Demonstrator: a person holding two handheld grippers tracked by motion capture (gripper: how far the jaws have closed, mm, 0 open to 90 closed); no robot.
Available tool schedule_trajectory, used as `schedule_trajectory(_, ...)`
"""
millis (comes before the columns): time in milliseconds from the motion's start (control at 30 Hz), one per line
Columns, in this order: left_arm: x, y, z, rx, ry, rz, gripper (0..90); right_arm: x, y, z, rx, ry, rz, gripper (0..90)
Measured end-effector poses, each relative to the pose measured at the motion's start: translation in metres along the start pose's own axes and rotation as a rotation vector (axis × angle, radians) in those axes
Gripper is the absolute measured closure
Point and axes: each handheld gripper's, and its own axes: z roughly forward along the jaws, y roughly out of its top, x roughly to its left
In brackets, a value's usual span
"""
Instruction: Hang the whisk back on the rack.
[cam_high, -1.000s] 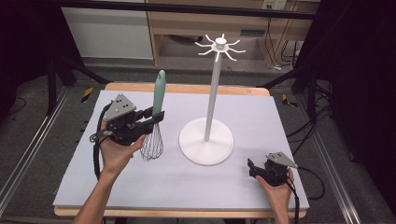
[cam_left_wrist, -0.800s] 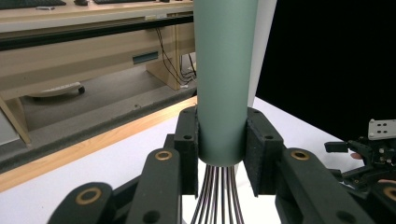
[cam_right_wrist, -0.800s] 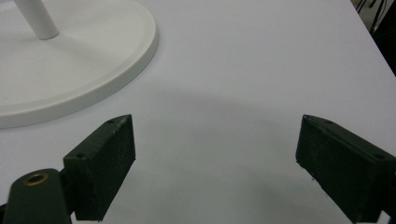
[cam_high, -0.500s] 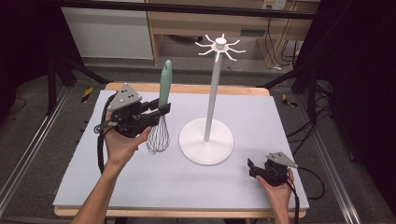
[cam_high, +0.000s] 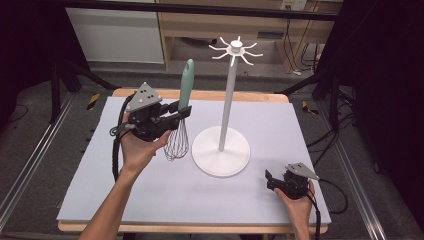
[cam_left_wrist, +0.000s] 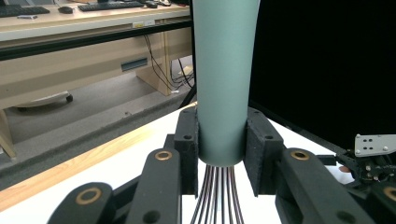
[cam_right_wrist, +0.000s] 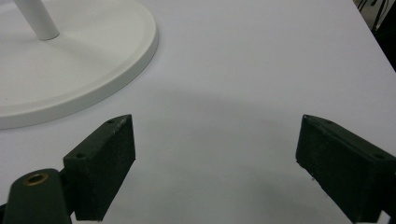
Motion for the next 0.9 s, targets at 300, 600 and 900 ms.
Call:
schedule_trajectory(300, -0.003, 0.008, 0.005, 0.000, -0.007, 0.009, 68.7, 0.000, 0.000, 0.000, 0.005, 0.000, 0.002, 12.4)
schedule_trajectory(600, -0.006, 0.013, 0.013, 0.007, -0.013, 0.019, 68.8, 0.000, 0.000, 0.000, 0.007, 0.001, 0.001, 12.5)
schedule_trajectory(900, -0.008, 0.017, 0.018, 0.016, -0.018, 0.033, 68.8, 0.000, 0.000, 0.000, 0.007, 0.000, 0.003, 12.5)
